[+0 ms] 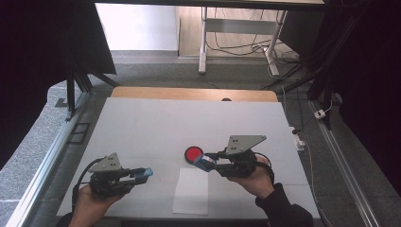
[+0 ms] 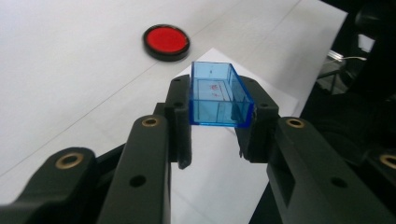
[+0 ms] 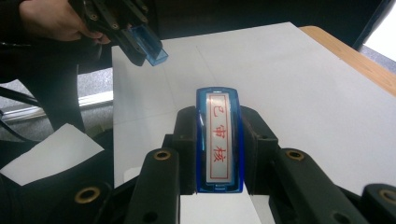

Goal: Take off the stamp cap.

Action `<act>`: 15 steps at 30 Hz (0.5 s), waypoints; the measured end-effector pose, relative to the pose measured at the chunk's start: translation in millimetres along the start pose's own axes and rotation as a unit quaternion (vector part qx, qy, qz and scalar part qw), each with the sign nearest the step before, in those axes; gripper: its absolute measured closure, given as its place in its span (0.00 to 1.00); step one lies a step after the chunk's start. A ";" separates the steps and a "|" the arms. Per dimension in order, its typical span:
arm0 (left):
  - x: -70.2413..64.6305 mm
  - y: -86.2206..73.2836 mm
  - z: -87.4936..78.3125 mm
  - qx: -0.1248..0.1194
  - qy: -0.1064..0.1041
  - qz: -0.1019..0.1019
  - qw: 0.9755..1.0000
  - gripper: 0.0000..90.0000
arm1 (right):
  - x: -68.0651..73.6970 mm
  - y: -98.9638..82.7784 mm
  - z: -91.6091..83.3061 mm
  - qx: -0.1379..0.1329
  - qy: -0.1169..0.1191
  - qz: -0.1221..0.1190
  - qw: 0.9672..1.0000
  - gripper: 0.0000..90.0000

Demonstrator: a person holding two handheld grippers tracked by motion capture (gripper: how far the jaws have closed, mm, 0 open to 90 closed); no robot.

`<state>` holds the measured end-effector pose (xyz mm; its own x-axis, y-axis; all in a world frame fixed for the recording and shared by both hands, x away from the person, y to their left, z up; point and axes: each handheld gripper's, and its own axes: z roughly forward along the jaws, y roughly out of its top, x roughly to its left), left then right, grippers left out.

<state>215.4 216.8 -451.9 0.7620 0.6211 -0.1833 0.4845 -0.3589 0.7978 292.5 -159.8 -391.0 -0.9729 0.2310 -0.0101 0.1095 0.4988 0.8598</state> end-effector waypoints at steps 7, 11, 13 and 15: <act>1.2 -13.3 -10.9 0.001 0.026 -0.012 1.000 0.76 | -2.7 -1.6 -0.2 -0.001 -0.008 0.010 1.000 0.79; 2.6 -21.4 -16.4 0.003 0.034 -0.026 0.999 0.76 | -3.7 -2.6 0.4 0.001 -0.013 0.015 1.000 0.79; 3.3 -25.6 -18.7 0.006 0.036 -0.031 0.999 0.76 | -4.3 -3.3 1.1 0.003 -0.015 0.016 1.000 0.79; 3.9 -29.7 -20.8 0.008 0.039 -0.036 0.999 0.76 | -4.9 -4.0 2.0 0.003 -0.015 0.019 1.000 0.79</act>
<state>195.1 244.4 -464.4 0.6901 0.6973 -0.1939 0.5436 -0.3226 0.7749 297.2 -161.3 -395.4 -0.9613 0.2753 0.0064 0.1474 0.4947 0.8565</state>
